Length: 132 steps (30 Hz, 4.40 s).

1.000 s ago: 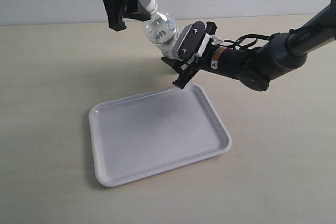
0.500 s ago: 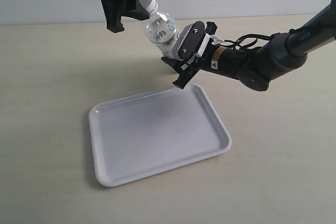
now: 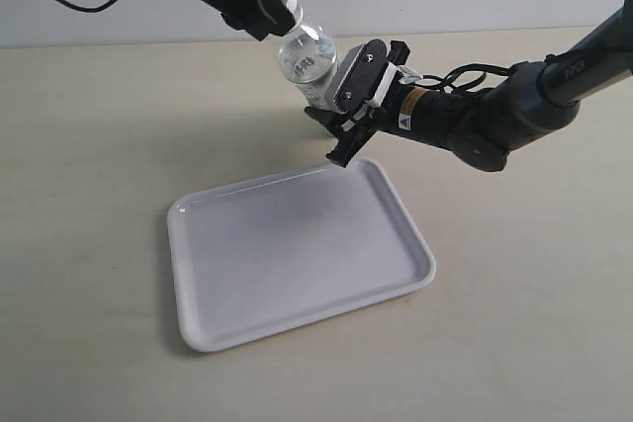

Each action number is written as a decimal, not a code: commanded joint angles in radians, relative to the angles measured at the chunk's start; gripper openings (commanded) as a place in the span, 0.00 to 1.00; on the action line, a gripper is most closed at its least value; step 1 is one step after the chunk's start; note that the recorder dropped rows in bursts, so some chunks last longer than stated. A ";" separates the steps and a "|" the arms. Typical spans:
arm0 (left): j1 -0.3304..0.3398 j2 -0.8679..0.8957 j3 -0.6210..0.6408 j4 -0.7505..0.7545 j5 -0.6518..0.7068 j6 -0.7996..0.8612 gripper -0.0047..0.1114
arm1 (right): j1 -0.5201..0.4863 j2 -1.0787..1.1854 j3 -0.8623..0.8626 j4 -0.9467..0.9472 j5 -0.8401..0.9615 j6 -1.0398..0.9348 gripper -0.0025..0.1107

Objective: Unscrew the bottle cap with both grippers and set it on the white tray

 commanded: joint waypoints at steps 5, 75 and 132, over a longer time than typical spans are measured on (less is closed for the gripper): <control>-0.005 -0.014 -0.009 -0.015 0.006 -0.362 0.04 | -0.005 -0.005 -0.005 0.014 -0.003 0.003 0.02; -0.206 0.135 0.417 0.012 -0.115 0.344 0.08 | -0.005 -0.009 -0.065 0.055 0.148 0.316 0.02; -0.206 -0.030 0.413 0.140 -0.143 0.275 0.04 | -0.005 -0.029 -0.065 0.056 0.137 0.488 0.73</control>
